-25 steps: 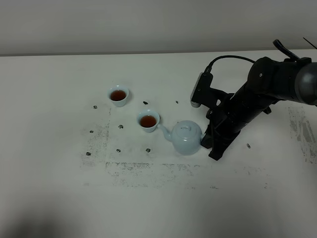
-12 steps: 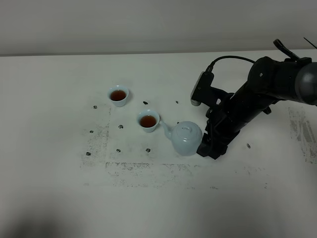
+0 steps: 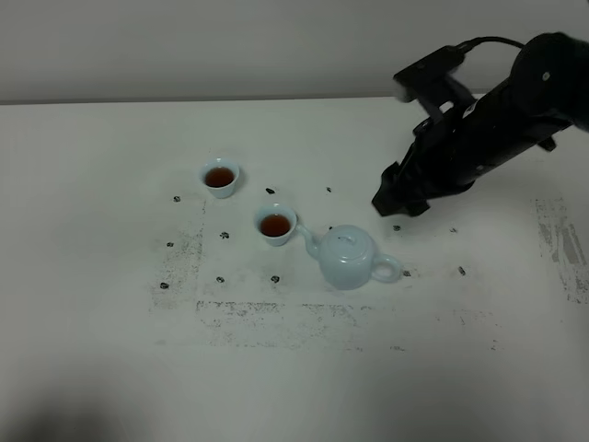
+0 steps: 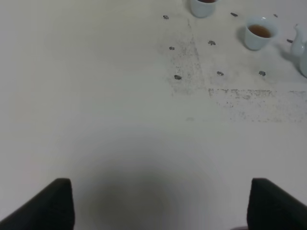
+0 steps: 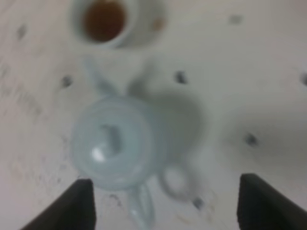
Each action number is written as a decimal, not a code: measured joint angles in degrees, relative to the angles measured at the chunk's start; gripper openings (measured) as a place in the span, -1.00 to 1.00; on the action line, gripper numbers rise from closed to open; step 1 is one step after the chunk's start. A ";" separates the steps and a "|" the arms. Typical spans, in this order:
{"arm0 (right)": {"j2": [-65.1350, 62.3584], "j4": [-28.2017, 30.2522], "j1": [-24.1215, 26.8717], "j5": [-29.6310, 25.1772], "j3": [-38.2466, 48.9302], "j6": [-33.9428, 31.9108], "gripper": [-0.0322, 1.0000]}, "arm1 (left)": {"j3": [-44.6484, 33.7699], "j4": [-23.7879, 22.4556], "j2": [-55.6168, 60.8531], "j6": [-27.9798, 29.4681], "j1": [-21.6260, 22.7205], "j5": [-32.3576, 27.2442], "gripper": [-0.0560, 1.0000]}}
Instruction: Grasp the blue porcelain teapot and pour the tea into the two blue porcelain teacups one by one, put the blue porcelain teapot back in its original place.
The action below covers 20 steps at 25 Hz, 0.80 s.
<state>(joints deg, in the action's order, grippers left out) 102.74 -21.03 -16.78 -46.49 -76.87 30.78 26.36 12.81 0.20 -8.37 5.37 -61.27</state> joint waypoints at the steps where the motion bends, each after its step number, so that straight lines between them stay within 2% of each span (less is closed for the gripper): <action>1: 0.00 2.53 0.67 -1.60 -1.32 -5.31 0.17 | 0.00 0.00 0.00 0.00 0.00 0.00 0.43; 4: 0.00 9.85 3.22 -6.76 -5.59 -16.60 0.16 | 0.00 0.00 0.00 0.00 0.00 0.00 0.43; 7: 0.00 14.03 7.01 -10.78 -9.03 -22.26 0.16 | 0.00 0.00 0.00 0.00 0.00 0.00 0.43; 10: 0.00 15.73 12.32 -14.50 -10.94 -23.73 0.15 | 0.00 0.00 0.00 0.00 0.00 0.00 0.43; 14: 0.00 16.59 18.12 -22.20 -11.14 -23.30 0.15 | 0.00 0.00 0.00 0.00 0.00 0.00 0.43; 20: -2.63 16.77 19.68 -23.02 -9.33 -22.67 0.15 | 0.00 0.00 0.00 0.00 0.00 0.00 0.43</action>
<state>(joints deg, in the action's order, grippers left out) 100.11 -4.25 2.90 -69.52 -86.20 8.11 26.36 12.81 0.20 -8.37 5.37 -61.27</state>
